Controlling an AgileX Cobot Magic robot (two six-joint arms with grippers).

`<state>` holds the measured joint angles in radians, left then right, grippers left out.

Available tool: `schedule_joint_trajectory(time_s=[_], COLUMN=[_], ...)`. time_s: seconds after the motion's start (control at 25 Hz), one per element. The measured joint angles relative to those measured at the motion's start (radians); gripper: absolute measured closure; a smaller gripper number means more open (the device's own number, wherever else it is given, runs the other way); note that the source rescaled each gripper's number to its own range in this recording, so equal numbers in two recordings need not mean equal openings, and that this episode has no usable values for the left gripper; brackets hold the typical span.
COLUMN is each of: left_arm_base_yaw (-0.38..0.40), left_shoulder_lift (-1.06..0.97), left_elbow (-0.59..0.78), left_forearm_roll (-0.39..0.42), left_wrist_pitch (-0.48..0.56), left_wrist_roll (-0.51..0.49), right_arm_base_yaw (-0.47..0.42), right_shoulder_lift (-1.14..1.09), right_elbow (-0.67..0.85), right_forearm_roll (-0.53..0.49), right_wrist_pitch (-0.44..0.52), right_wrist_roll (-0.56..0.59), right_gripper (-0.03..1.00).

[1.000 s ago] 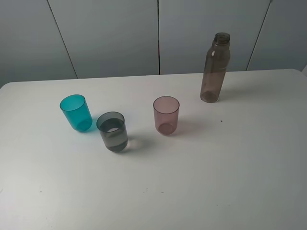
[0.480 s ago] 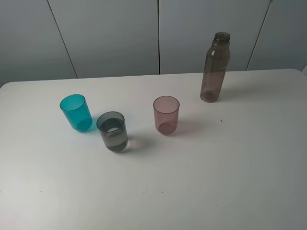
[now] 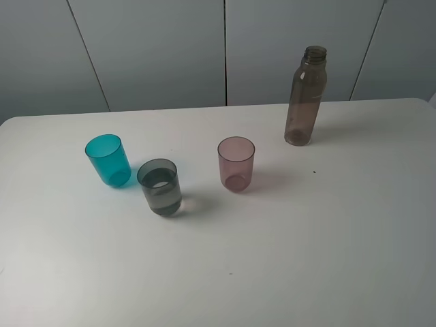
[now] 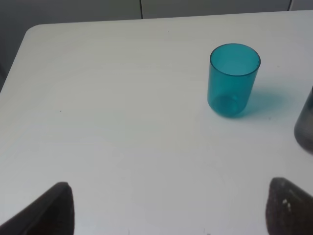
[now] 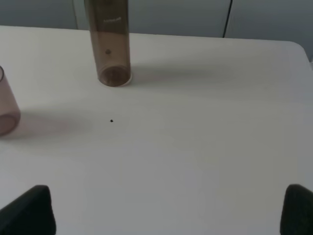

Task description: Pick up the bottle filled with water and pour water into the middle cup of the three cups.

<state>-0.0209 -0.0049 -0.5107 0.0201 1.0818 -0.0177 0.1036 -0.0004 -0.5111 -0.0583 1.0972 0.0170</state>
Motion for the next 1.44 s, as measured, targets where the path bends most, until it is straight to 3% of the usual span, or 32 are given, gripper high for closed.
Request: schedule_joint_trajectory(time_s=[1.44], left_arm_base_yaw=[0.0], left_shoulder_lift=[0.0], left_elbow=[0.0], left_forearm_roll=[0.0], left_wrist_pitch=[0.0], left_wrist_roll=[-0.002], right_arm_base_yaw=[-0.007], right_shoulder_lift=[0.0], right_elbow=[0.0], right_forearm_roll=[0.0], right_wrist_pitch=[0.0], right_wrist_roll=[0.0], right_gripper=[-0.03])
